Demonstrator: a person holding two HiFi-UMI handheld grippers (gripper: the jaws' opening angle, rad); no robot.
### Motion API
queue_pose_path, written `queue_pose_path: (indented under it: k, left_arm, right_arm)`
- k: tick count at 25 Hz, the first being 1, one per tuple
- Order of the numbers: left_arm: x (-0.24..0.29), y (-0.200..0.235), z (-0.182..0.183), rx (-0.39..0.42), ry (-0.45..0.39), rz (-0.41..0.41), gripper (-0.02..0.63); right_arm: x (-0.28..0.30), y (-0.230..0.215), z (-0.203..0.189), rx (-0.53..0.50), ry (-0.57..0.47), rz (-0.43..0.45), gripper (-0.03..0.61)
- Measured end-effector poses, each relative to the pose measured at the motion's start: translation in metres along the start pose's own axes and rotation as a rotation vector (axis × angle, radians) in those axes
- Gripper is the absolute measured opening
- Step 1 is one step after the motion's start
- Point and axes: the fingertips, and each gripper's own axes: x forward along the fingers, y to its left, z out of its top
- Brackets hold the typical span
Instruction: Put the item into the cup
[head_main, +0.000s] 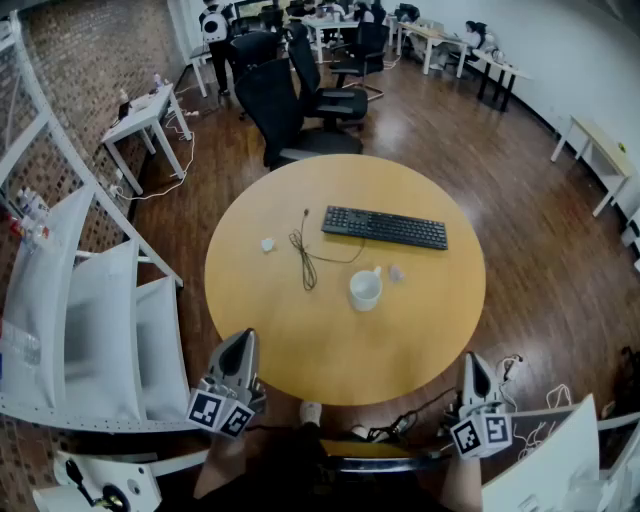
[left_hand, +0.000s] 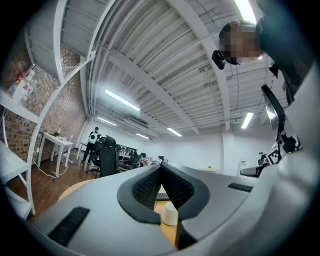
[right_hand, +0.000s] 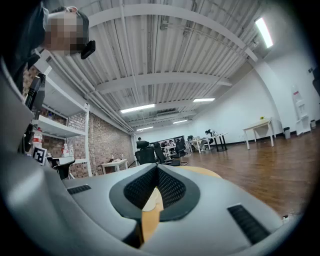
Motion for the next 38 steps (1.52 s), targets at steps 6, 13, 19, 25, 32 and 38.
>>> queue_pose_path:
  k: [6,13,19,25,32,38]
  left_arm:
    - [0.013,0.004,-0.002,-0.009,0.001,-0.033,-0.008]
    - [0.030,0.023,-0.004,-0.033,0.002,-0.079,-0.008]
    - [0.049,0.061,0.000,-0.057,-0.016,-0.084,-0.008]
    - [0.072,0.079,0.006,-0.051,-0.011,-0.137,-0.008]
    - [0.084,0.084,-0.008,-0.079,0.003,-0.102,-0.008]
    - [0.082,0.063,-0.016,-0.057,0.026,0.010,-0.008]
  right_arm:
    - [0.009,0.003,-0.003,-0.027,0.016,-0.008,0.005]
    - [0.028,0.012,0.001,-0.053,0.019,-0.041,0.005]
    - [0.067,0.036,0.008,-0.094,0.015,-0.047,0.005]
    - [0.107,0.067,0.020,-0.119,0.017,-0.023,0.005]
    - [0.136,0.067,0.017,-0.130,0.058,0.027,0.005]
    - [0.155,0.034,0.010,-0.131,0.088,0.122,0.005]
